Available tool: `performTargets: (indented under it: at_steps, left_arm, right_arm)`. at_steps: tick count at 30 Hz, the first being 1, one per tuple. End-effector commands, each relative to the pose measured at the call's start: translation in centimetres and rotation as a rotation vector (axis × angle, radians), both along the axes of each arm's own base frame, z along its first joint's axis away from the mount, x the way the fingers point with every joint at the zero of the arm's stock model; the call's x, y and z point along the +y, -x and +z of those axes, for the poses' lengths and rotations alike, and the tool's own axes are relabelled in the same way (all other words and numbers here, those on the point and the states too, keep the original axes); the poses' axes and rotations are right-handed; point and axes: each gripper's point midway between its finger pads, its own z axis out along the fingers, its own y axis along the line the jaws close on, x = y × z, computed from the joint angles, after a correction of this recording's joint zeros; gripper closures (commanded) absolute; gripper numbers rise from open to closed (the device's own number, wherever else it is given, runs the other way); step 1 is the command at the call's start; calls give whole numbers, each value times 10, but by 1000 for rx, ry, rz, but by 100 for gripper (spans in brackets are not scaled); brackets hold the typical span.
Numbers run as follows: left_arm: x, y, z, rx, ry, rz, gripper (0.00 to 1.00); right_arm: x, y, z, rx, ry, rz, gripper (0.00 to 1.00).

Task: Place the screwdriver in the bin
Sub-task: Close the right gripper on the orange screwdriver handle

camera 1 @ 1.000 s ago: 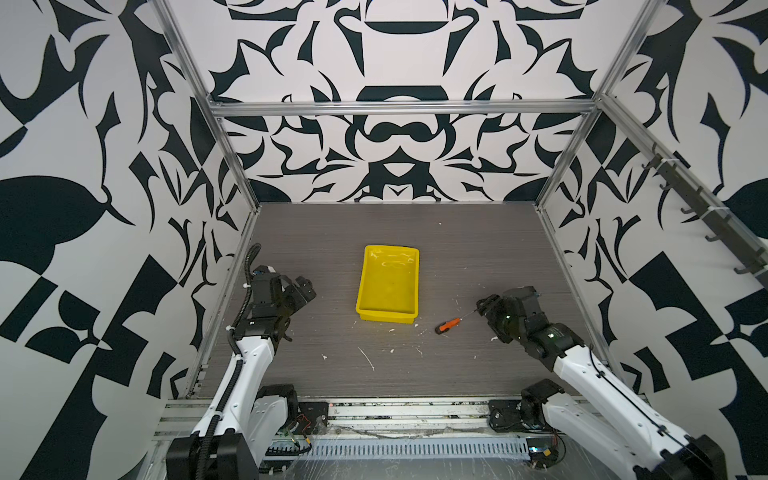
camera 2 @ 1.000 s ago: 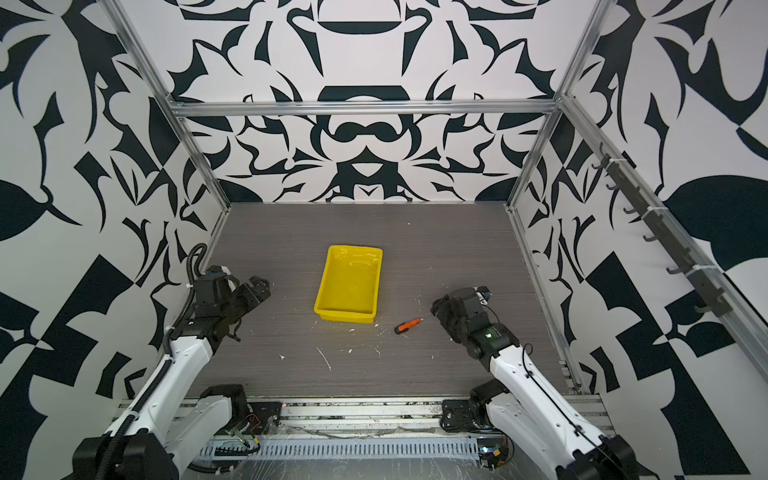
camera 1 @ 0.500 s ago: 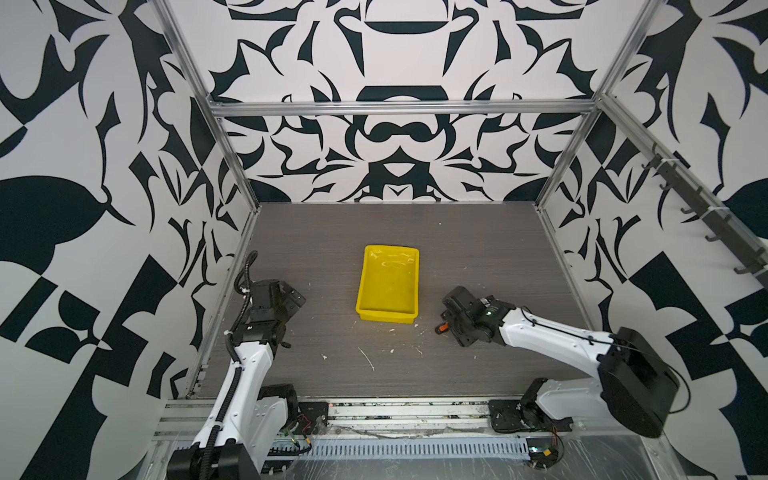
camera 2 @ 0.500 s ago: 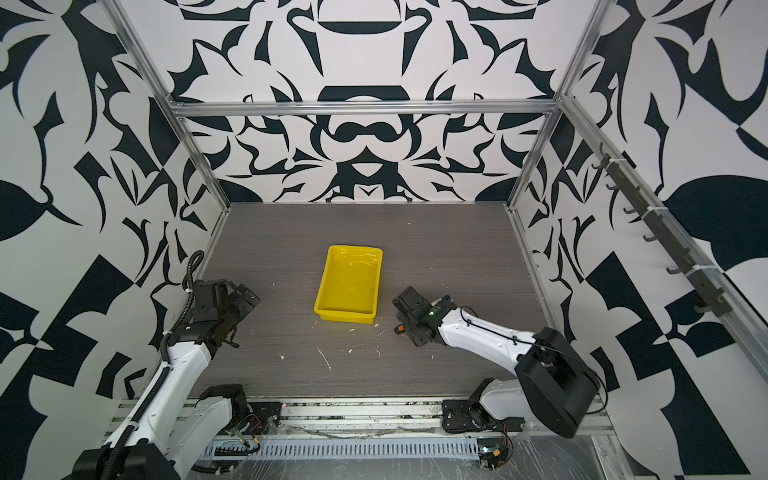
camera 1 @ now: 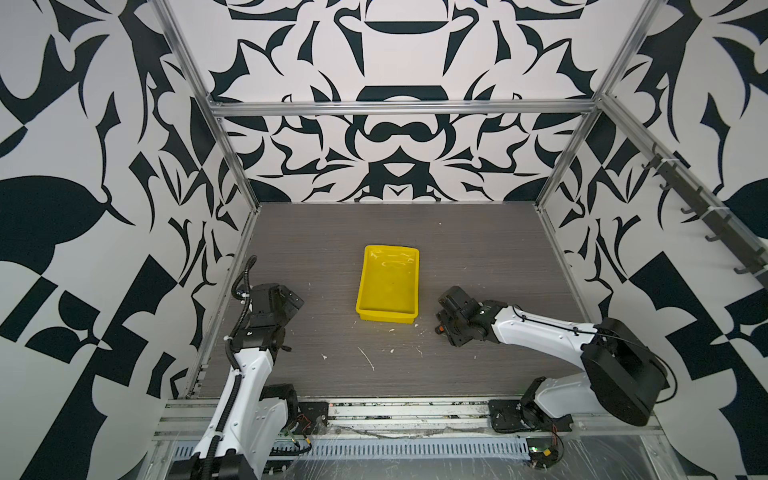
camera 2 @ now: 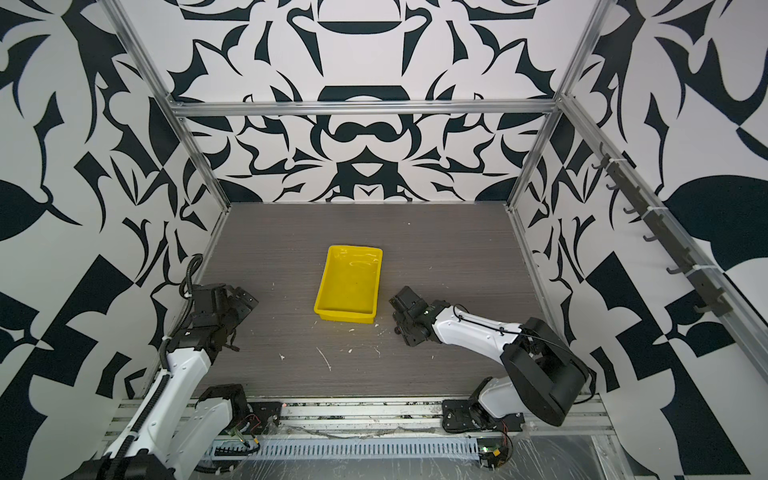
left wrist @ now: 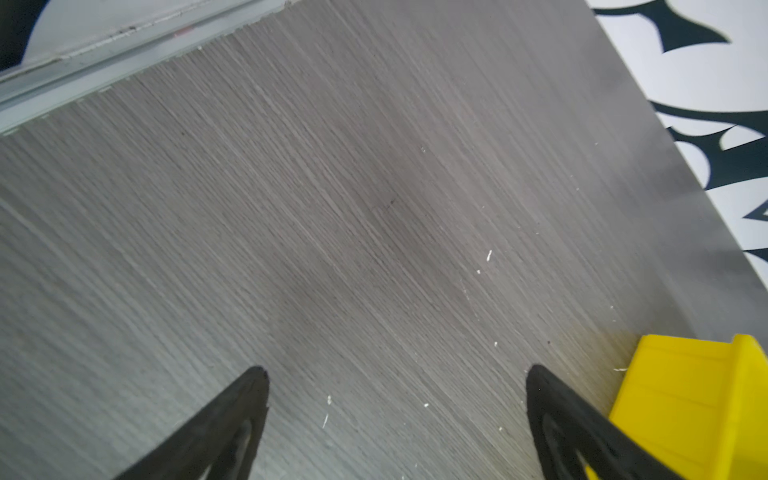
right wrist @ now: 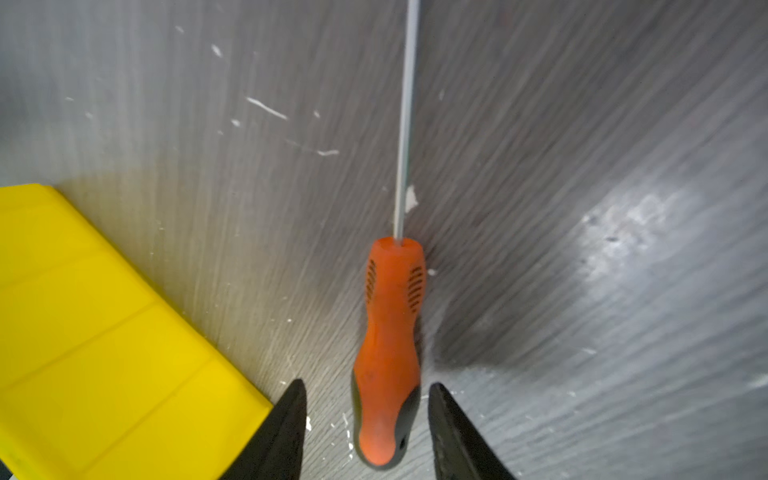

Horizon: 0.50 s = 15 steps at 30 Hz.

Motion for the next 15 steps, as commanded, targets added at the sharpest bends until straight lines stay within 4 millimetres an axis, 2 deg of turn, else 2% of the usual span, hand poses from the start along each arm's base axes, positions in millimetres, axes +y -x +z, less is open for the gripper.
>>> performTargets:
  at_steps: [1, 5, 7, 9, 12, 15]
  left_arm:
    - [0, 4, -3, -16, 14, 14, 1]
    - [-1, 4, -1, -51, 16, 6, 1]
    - [-4, 4, 1, -64, 21, -9, 1]
    - [-3, 5, 1, -72, 18, -5, 1]
    - [-2, 7, 0, -85, 20, 3, 1]
    - [-3, 7, -3, -95, 26, 5, 0]
  right_arm:
    - [-3, 9, -10, 39, -10, -24, 50]
    - [-6, 14, -10, 48, -10, -31, 52]
    - [-11, 14, -8, 38, 5, -43, 68]
    - [-15, 18, -8, 47, 14, -53, 71]
    - [-20, 20, -8, 42, 17, -57, 71]
    - [-26, 24, -11, 40, 31, -69, 79]
